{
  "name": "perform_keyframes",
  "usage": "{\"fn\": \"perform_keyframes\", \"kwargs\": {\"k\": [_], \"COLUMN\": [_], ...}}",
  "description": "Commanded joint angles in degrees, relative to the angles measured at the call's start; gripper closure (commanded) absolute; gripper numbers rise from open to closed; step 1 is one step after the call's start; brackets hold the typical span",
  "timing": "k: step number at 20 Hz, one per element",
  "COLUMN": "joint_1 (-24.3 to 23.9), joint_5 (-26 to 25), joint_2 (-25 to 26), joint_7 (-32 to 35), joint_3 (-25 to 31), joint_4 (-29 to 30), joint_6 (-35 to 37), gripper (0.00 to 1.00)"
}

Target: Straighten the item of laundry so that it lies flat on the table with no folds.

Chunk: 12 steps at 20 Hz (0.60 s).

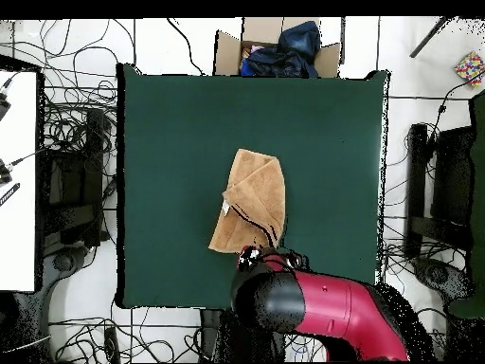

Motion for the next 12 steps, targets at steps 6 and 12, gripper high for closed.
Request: {"fn": "perform_keyframes", "kwargs": {"k": [6,12], "joint_1": [-1.07,0.78], "joint_5": [2.7,1.64], "joint_2": [-0.07,-0.09], "joint_7": [-1.27,0.19], "joint_3": [4.15,3.12], "joint_4": [5.89,4.9], "joint_6": [-1.01,1.35], "gripper": [0.0,0.0]}}
